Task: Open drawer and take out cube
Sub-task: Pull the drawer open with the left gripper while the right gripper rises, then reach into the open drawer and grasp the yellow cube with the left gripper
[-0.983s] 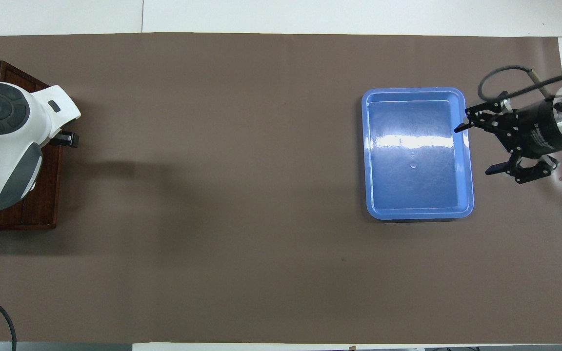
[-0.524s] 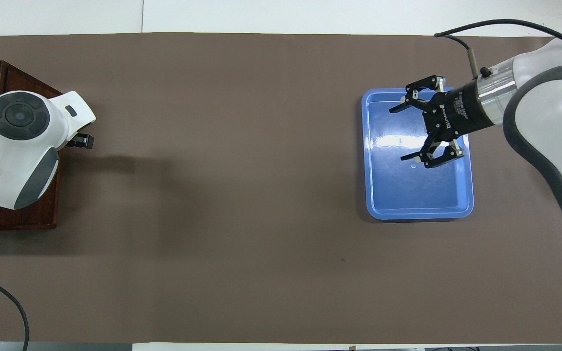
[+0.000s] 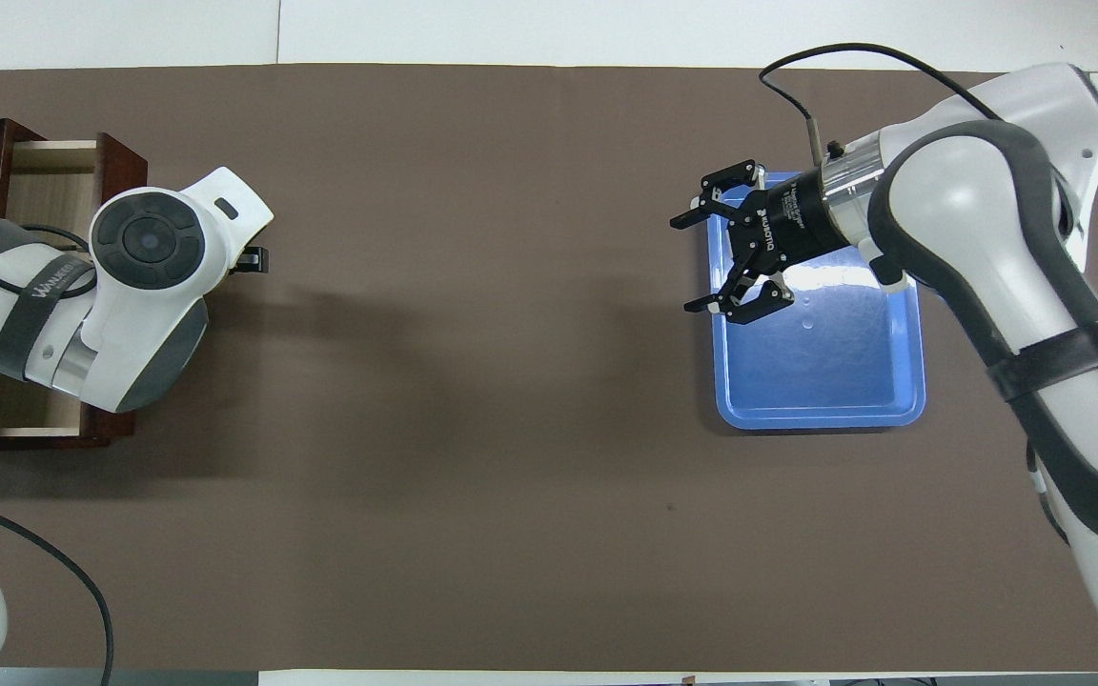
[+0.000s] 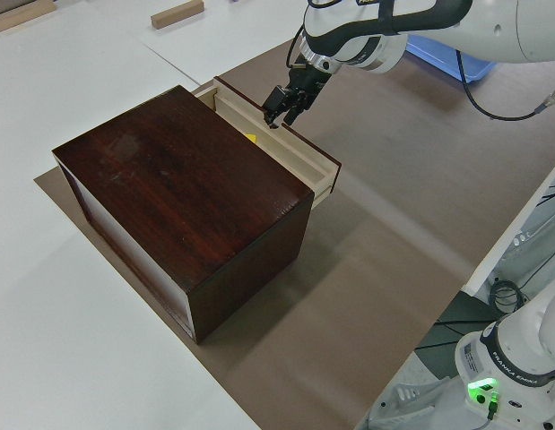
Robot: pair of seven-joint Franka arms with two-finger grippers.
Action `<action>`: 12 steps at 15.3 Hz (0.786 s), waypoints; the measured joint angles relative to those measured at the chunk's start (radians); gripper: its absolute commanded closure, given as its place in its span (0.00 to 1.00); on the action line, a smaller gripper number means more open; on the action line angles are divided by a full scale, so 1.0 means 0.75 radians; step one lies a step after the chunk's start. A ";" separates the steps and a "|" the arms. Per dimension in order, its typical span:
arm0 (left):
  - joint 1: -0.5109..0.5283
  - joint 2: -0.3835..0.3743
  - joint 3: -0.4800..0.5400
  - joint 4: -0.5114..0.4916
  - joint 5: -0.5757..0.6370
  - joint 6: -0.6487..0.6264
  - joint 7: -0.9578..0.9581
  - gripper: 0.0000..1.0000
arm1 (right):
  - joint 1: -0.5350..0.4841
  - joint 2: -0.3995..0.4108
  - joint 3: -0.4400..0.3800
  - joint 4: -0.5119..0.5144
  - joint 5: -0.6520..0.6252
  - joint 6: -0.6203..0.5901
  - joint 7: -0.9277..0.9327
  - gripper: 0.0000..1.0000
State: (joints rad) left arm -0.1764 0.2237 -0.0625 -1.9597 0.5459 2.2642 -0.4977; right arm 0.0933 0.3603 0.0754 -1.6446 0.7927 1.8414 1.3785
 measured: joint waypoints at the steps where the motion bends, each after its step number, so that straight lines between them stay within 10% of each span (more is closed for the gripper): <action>1: -0.028 0.003 -0.001 0.004 -0.030 0.000 -0.017 0.00 | 0.021 0.013 0.000 0.000 0.002 0.013 -0.023 0.01; 12: -0.087 0.056 0.001 0.117 -0.080 -0.076 -0.123 0.00 | 0.036 0.029 -0.009 0.007 0.039 0.019 -0.063 0.01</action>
State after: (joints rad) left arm -0.2420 0.2653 -0.0620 -1.8720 0.4861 2.2073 -0.5902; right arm 0.1203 0.3819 0.0686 -1.6393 0.8218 1.8555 1.3313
